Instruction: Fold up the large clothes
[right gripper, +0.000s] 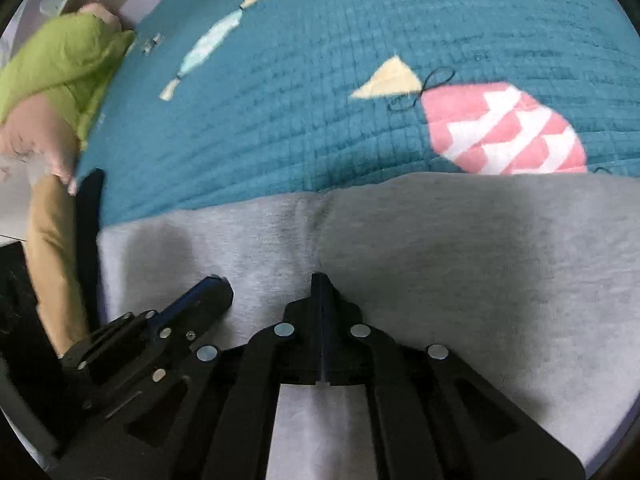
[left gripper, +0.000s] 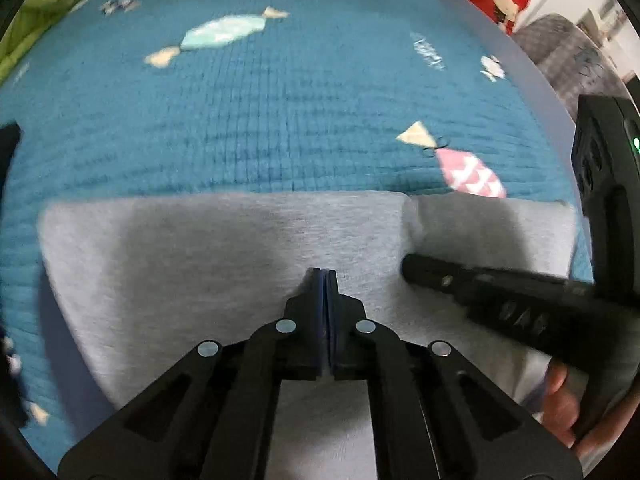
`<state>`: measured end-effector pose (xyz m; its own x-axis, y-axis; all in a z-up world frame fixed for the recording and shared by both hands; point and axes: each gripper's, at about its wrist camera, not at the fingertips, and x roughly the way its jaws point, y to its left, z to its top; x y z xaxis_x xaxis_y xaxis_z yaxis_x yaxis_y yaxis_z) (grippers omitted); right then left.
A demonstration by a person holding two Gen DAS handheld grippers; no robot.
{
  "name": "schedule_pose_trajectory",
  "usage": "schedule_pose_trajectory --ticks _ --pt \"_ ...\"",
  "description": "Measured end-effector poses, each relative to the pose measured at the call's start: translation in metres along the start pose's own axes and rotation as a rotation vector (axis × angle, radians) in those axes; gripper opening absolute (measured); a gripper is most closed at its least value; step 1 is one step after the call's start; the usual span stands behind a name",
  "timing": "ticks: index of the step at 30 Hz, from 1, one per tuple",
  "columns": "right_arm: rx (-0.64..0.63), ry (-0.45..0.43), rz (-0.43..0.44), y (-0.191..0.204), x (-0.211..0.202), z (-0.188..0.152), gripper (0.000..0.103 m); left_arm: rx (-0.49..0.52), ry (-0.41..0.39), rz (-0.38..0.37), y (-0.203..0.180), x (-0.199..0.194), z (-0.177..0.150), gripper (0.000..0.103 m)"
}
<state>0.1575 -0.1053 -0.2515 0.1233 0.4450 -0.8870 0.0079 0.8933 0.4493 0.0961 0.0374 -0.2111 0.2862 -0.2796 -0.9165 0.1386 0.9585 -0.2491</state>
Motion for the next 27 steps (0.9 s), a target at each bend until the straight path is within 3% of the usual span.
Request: schedule_pose_trajectory --ticks 3,5,6,8,10,11,13,15,17,20,21,22,23,27 --pt "-0.029 -0.075 -0.036 0.01 -0.031 0.002 0.0 0.034 -0.053 0.05 -0.01 -0.022 0.011 0.004" --pt "-0.05 -0.122 -0.107 0.012 -0.038 0.012 0.002 0.051 -0.098 0.018 -0.021 -0.033 0.022 0.004" --pt "-0.033 -0.099 -0.117 0.006 -0.026 0.021 0.002 0.042 -0.099 0.003 -0.022 -0.033 0.026 0.004" --pt "0.014 -0.031 -0.141 -0.009 0.014 0.03 0.0 0.018 -0.035 -0.029 -0.029 -0.001 0.039 0.004" --pt "0.013 -0.039 -0.146 -0.011 0.023 0.04 0.0 0.022 0.057 0.043 -0.024 0.046 0.04 0.003" --pt "0.022 -0.033 -0.15 -0.009 0.019 0.043 0.0 0.056 -0.001 0.045 -0.023 0.049 0.037 0.002" --pt "0.046 -0.03 -0.131 -0.006 0.009 0.045 0.0 0.087 -0.023 0.038 -0.023 0.037 0.035 0.002" --pt "0.023 -0.066 -0.108 0.0 -0.007 0.045 0.002 0.046 -0.008 0.017 -0.016 0.019 0.038 0.003" --pt "-0.006 -0.087 -0.114 0.0 -0.013 0.048 0.004 0.021 -0.064 0.065 -0.007 0.001 0.042 0.003" --pt "0.035 -0.072 -0.169 -0.03 0.011 0.053 0.0 -0.022 -0.054 0.169 0.02 0.003 0.039 0.003" --pt "0.063 -0.08 -0.077 -0.044 0.016 0.048 0.0 -0.059 -0.04 0.175 0.037 0.01 0.035 0.002" --pt "0.076 -0.093 -0.018 -0.05 0.014 0.046 0.0 -0.099 -0.055 0.124 0.055 0.01 0.031 0.002" --pt "0.079 -0.102 0.008 -0.057 0.006 0.044 0.0 -0.154 -0.066 0.132 0.072 0.003 0.026 0.002" --pt "0.106 -0.162 -0.024 -0.103 -0.022 0.04 0.0 -0.249 -0.09 0.141 0.117 -0.015 0.01 0.002"
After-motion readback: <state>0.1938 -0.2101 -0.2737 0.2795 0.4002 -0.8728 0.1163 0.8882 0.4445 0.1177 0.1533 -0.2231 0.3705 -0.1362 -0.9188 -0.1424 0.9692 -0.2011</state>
